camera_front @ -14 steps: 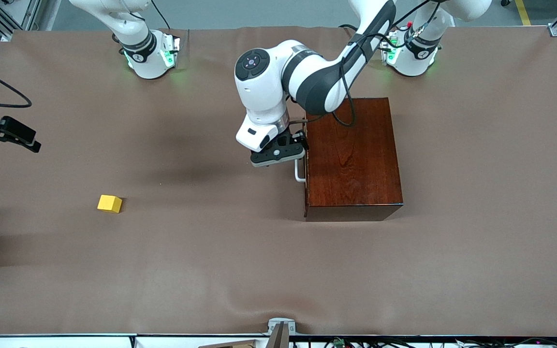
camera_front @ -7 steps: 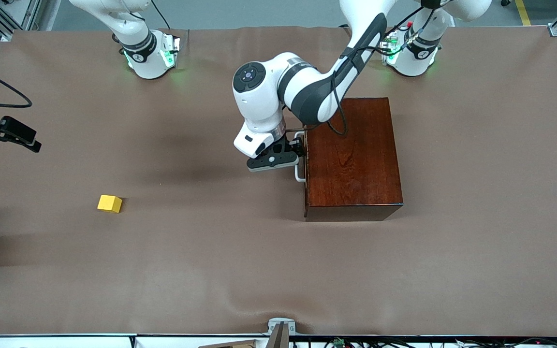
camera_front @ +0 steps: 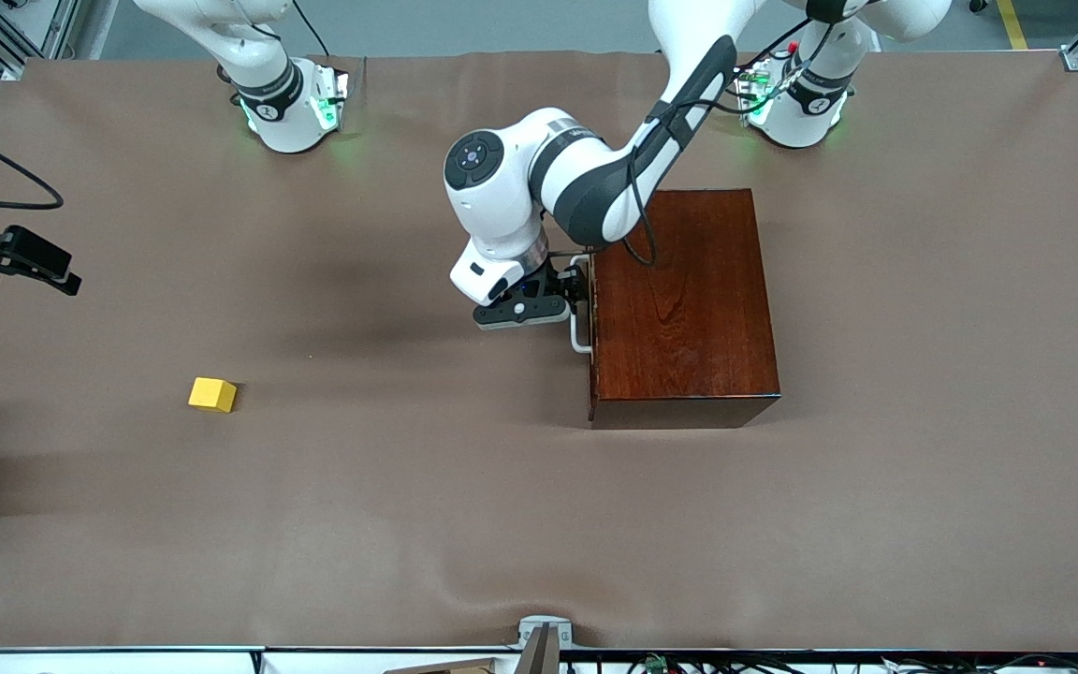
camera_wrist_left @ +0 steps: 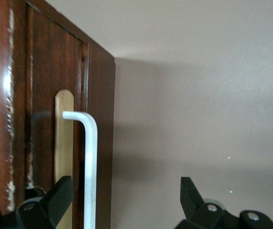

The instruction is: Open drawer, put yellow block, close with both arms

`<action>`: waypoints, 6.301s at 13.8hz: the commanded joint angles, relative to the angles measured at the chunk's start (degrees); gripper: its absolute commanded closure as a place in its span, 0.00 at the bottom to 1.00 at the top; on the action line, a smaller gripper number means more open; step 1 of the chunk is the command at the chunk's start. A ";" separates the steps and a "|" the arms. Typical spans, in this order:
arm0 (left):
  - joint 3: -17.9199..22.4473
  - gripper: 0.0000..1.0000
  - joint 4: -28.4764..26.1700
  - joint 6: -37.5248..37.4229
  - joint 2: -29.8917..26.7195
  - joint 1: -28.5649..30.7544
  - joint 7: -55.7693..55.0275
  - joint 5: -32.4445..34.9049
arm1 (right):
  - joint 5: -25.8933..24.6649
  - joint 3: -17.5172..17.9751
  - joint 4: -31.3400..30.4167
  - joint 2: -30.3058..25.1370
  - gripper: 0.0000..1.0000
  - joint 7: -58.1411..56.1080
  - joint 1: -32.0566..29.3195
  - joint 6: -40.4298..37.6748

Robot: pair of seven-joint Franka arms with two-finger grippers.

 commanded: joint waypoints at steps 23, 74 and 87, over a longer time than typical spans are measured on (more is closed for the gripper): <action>-0.04 0.00 1.82 -1.28 4.47 -0.16 0.18 -4.14 | 0.11 -0.06 -0.29 -0.15 0.00 -0.07 0.24 0.33; -0.22 0.00 1.65 19.74 3.33 -3.77 -13.79 -5.46 | 0.11 -0.15 -0.38 1.26 0.00 -1.65 -0.55 0.25; -0.13 0.00 0.86 9.46 -7.91 3.86 -12.57 -5.55 | -0.86 -0.59 -6.41 6.53 0.00 -7.10 -3.80 9.53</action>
